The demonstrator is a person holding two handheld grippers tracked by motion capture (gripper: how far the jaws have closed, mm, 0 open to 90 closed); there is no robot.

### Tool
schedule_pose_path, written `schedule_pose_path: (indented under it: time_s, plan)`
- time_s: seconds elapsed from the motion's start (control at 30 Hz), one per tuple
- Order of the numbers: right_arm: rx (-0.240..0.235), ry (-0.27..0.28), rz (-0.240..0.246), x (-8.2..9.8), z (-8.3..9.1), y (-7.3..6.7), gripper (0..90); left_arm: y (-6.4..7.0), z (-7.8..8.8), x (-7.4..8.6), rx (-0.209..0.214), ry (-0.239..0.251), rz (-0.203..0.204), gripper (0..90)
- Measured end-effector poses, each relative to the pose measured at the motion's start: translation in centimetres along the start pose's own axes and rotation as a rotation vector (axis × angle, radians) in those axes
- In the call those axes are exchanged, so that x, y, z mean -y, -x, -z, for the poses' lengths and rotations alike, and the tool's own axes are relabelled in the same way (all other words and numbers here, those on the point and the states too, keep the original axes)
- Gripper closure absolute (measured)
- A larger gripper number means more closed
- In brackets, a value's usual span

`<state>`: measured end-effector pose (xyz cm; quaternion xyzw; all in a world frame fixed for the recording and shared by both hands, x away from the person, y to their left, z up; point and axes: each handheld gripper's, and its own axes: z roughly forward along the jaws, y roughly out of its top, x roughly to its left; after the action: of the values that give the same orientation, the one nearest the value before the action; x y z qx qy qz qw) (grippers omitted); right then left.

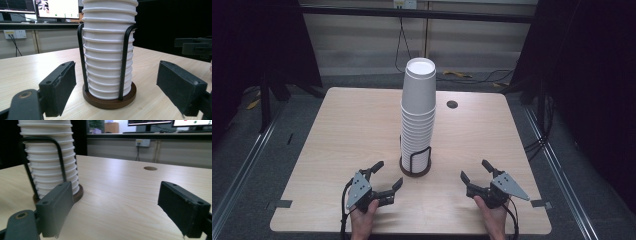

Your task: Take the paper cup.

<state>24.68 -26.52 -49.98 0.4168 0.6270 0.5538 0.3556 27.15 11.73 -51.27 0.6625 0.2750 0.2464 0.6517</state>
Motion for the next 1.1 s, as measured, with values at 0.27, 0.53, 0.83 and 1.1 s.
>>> schedule_pose_path:
  time_s: [0.27, 0.53, 0.83, 1.1]
  plan:
    - [-0.077, 0.001, -0.028, -1.0, 0.1, -0.3, 16.4, 0.0, 0.0, 0.0, 0.003, 0.003, 0.007, 15.6]
    - [-0.153, 0.008, -0.015, -2.4, -0.3, -0.6, 17.9, 0.1, 0.0, 0.0, -0.003, 0.006, 0.028, 15.6]
    - [-0.193, -0.004, 0.024, -4.1, -0.5, -0.9, 19.1, 0.0, 0.0, 0.0, 0.015, -0.001, -0.006, 15.7]
    - [-0.216, -0.012, 0.031, -5.9, -1.1, -1.3, 17.0, -0.1, 0.0, 0.0, 0.017, 0.0, -0.005, 15.7]
